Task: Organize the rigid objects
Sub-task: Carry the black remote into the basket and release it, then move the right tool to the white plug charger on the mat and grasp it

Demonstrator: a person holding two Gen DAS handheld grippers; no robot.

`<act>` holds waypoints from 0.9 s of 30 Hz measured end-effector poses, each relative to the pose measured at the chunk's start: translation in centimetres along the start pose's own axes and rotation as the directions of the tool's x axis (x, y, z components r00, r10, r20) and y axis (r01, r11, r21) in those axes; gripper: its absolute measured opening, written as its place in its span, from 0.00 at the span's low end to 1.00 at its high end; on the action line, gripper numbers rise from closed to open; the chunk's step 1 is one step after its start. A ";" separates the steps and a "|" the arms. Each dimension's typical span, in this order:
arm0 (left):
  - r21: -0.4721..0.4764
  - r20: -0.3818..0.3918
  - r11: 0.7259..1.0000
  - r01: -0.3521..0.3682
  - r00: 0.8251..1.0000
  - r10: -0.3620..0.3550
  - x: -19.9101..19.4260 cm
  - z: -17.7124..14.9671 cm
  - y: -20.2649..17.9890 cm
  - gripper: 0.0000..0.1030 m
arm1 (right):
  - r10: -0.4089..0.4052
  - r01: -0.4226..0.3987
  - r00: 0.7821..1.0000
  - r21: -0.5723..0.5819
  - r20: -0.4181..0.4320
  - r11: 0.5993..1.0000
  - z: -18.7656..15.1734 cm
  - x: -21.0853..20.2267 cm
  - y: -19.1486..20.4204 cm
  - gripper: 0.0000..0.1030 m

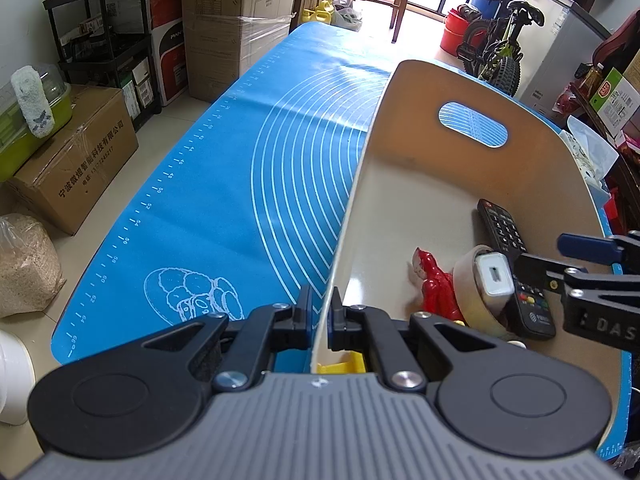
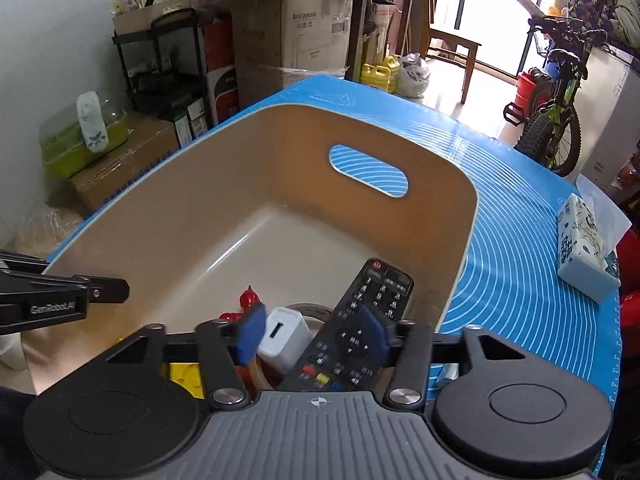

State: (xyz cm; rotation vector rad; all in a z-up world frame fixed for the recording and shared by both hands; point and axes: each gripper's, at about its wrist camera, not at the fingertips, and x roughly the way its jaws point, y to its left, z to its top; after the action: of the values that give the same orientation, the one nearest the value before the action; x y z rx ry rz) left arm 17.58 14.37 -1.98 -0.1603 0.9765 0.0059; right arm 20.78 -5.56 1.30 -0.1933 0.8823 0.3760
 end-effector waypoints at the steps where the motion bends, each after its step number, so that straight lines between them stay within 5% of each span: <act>1: 0.000 0.000 1.000 0.001 1.000 -0.001 0.0 0.0 0.0 0.08 | -0.001 0.000 1.000 0.004 0.007 1.000 0.0 -0.3 -0.2 0.70; 11: 0.000 0.000 1.000 0.001 1.000 -0.001 0.0 0.0 0.0 0.08 | 0.027 -0.035 0.991 0.056 0.134 0.998 0.2 -4.7 -3.3 0.79; 18: 0.000 0.000 1.000 0.001 1.000 -0.001 0.0 0.0 0.0 0.08 | -0.055 0.029 0.976 0.126 0.209 0.992 -0.1 -7.1 -6.9 0.92; 27: 0.000 0.000 1.000 0.001 1.000 -0.001 0.0 0.1 0.0 0.08 | -0.162 0.127 0.977 0.226 0.141 0.966 -3.1 -5.7 -12.9 0.95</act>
State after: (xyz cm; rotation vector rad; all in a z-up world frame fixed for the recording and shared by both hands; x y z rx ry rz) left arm 17.60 14.41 -1.92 -0.1610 0.9761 0.0051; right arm 20.41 -19.74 3.94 -0.0261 0.7405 0.1544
